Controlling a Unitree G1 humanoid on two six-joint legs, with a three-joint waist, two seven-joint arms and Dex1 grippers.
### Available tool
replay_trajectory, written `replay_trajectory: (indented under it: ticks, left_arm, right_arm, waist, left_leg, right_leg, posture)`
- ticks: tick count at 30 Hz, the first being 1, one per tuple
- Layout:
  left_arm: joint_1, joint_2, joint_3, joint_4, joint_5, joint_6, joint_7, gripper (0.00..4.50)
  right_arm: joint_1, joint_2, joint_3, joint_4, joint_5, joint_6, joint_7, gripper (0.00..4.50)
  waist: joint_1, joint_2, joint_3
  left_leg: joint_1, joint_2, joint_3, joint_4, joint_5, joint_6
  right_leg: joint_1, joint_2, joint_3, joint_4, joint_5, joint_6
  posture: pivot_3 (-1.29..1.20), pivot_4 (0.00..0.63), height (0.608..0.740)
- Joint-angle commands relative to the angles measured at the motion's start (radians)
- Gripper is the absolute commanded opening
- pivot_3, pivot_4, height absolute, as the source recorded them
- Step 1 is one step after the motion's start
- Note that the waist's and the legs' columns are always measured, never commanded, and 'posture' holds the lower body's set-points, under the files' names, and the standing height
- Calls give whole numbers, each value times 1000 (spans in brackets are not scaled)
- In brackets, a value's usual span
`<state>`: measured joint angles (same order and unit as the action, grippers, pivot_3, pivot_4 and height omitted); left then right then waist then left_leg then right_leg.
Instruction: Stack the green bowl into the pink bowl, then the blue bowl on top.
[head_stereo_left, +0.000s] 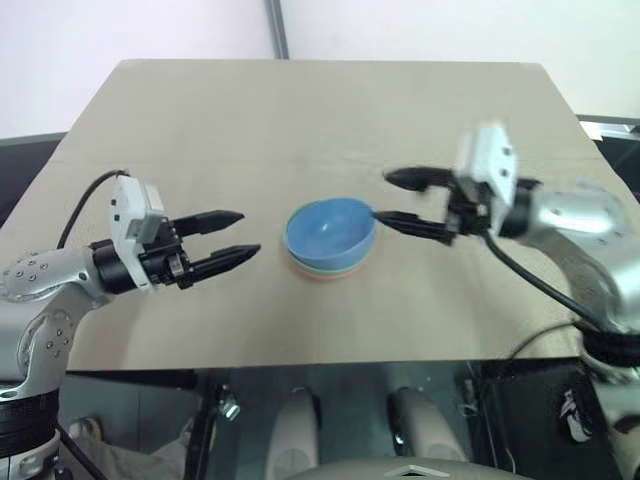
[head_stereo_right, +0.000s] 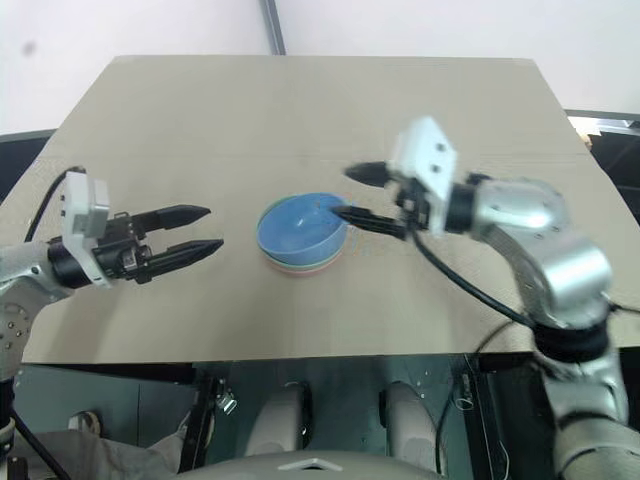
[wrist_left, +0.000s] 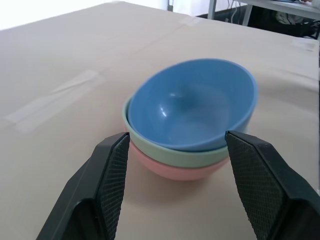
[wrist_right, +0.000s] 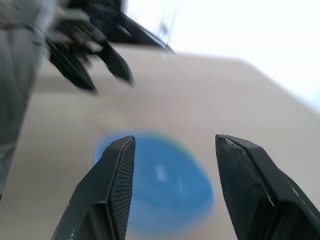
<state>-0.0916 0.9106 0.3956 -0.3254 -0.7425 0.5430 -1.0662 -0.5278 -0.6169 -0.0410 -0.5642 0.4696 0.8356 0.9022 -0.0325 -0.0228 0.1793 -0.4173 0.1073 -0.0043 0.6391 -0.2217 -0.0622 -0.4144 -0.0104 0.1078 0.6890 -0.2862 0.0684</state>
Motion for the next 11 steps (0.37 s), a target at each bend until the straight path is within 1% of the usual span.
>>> replay_trajectory:
  ticks: [1, 2, 4, 7, 11]
  left_arm:
    - [30, 15, 51, -38, -19, -7, -23, 3474]
    - [40, 19, 61, -44, -33, 3, -30, 3751]
    - [57, 23, 79, -59, -48, 11, -39, 4436]
    - [62, 20, 84, -67, -27, 4, -8, 4436]
    - [81, 38, 92, -69, -39, 21, -33, 4436]
  right_arm:
    - [215, -108, -254, -192, 82, 149, -43, 4295]
    - [244, -114, -288, -216, 99, 167, -66, 4500]
    - [316, -140, -359, -276, 164, 216, -70, 4500]
    - [382, -158, -428, -321, 222, 247, -95, 4500]
    - [419, -183, -474, -325, 281, 248, -114, 4500]
  waist:
    - [0, 0, 0]
    - [-6, 0, 0]
    - [-13, 0, 0]
    - [-10, 0, 0]
    - [-9, 0, 0]
  left_leg:
    - [0, 0, 0, -1, 0, 0]
    - [0, 0, 0, -2, 0, 0]
    - [1, 0, 0, -2, 0, 0]
    - [2, 0, -1, -2, 0, 0]
    - [2, 0, 0, 0, 0, 0]
  right_leg:
    - [0, 0, 0, -1, 0, 0]
    - [0, 0, 0, -2, 0, 0]
    - [0, 1, 1, -1, 0, 0]
    - [1, 1, 0, -1, 0, 0]
    - [2, 0, 0, -2, 0, 0]
  posture:
    - [0, 150, 740]
    - [0, 150, 740]
    - [0, 150, 740]
    - [0, 150, 740]
    - [0, 150, 740]
